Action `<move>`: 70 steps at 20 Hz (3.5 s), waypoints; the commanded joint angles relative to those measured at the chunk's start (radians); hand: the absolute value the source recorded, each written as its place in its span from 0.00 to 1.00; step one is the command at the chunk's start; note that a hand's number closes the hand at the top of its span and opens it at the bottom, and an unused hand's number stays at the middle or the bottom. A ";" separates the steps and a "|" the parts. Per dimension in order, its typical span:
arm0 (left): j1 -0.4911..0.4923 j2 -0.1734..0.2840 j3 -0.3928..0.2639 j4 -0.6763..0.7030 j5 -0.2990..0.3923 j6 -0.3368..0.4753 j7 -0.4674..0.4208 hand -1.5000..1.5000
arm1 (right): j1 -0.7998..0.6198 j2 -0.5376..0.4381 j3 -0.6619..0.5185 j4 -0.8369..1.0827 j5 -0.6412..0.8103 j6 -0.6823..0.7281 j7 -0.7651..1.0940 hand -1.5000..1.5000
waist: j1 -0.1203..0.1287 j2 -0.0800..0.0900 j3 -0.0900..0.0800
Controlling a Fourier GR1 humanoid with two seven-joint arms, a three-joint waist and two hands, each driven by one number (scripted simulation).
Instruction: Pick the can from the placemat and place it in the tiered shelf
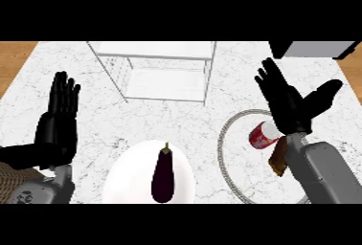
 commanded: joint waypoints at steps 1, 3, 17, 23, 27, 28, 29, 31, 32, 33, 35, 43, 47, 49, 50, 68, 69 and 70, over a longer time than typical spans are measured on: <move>0.015 0.041 0.014 0.039 0.012 -0.057 0.033 0.50 | 0.056 -0.083 -0.027 -0.046 0.067 -0.061 0.035 0.00 | -0.026 0.002 0.004; 0.110 0.069 -0.061 0.070 -0.037 -0.075 0.052 0.50 | 0.106 -0.205 -0.063 0.019 0.156 -0.139 0.049 0.00 | -0.054 -0.001 0.002; 0.123 0.104 -0.145 0.299 -0.031 -0.315 0.085 0.50 | 0.466 -0.275 -0.151 -0.190 0.245 -0.282 -0.046 0.00 | -0.034 0.003 0.004; 0.129 0.088 -0.147 0.300 -0.054 -0.311 0.059 0.50 | 0.396 -0.412 0.015 -0.413 0.350 -0.253 0.360 0.00 | -0.013 0.005 0.001; 0.082 0.095 -0.150 0.293 -0.056 -0.322 0.101 0.50 | 0.352 -0.573 0.099 -0.397 0.424 -0.150 0.606 0.00 | 0.006 0.012 -0.003; 0.084 0.081 -0.159 0.292 -0.073 -0.299 0.098 0.50 | 0.339 -0.625 0.112 -0.372 0.476 -0.130 0.637 0.00 | 0.013 0.013 -0.003; 0.057 0.110 -0.143 0.263 -0.054 -0.323 0.137 0.50 | 0.313 -0.698 0.109 -0.358 0.502 -0.083 0.687 0.00 | 0.030 0.014 -0.006; 0.063 0.112 -0.138 0.275 -0.058 -0.322 0.122 0.50 | 0.291 -0.735 0.172 -0.361 0.565 -0.040 0.804 0.00 | 0.036 0.015 -0.005; 0.098 0.100 -0.158 0.259 -0.056 -0.327 0.115 0.50 | 0.275 -0.755 0.184 -0.376 0.586 -0.023 0.880 0.00 | 0.036 0.010 -0.004; 0.057 0.098 -0.157 0.283 -0.065 -0.331 0.119 0.50 | 0.231 -0.757 0.217 -0.378 0.621 0.002 0.946 0.00 | 0.040 0.016 -0.005; 0.039 0.086 -0.155 0.292 -0.059 -0.337 0.118 0.50 | 0.133 -0.719 0.269 -0.386 0.675 0.038 1.090 0.00 | 0.053 0.017 -0.003; 0.060 0.063 -0.155 0.313 -0.078 -0.329 0.107 0.50 | -0.161 -0.391 0.382 -0.215 0.683 0.190 1.298 0.00 | 0.036 0.011 0.002; 0.040 0.066 -0.114 0.384 -0.064 -0.350 0.053 0.50 | -0.200 -0.287 0.417 -0.064 0.714 0.189 1.311 0.00 | 0.024 0.014 0.002; 0.047 0.070 -0.121 0.348 -0.058 -0.358 0.093 0.50 | -0.201 -0.268 0.425 -0.073 0.715 0.207 1.353 0.00 | 0.009 0.007 0.003; 0.076 0.067 -0.130 0.331 -0.080 -0.329 0.089 0.50 | -0.205 -0.250 0.433 -0.065 0.723 0.210 1.369 0.00 | 0.010 0.004 0.003; 0.100 0.083 -0.090 0.295 -0.071 -0.374 0.099 0.50 | -0.219 -0.133 0.383 0.183 0.864 0.279 1.300 0.00 | -0.002 0.004 0.005; 0.116 0.071 -0.094 0.310 -0.077 -0.370 0.073 0.50 | -0.223 -0.129 0.388 0.129 0.867 0.304 1.358 0.00 | -0.010 0.001 0.004; 0.085 0.085 -0.059 0.355 -0.068 -0.377 0.065 0.50 | -0.167 -0.120 0.415 0.099 0.897 0.271 1.346 0.00 | -0.020 0.001 0.004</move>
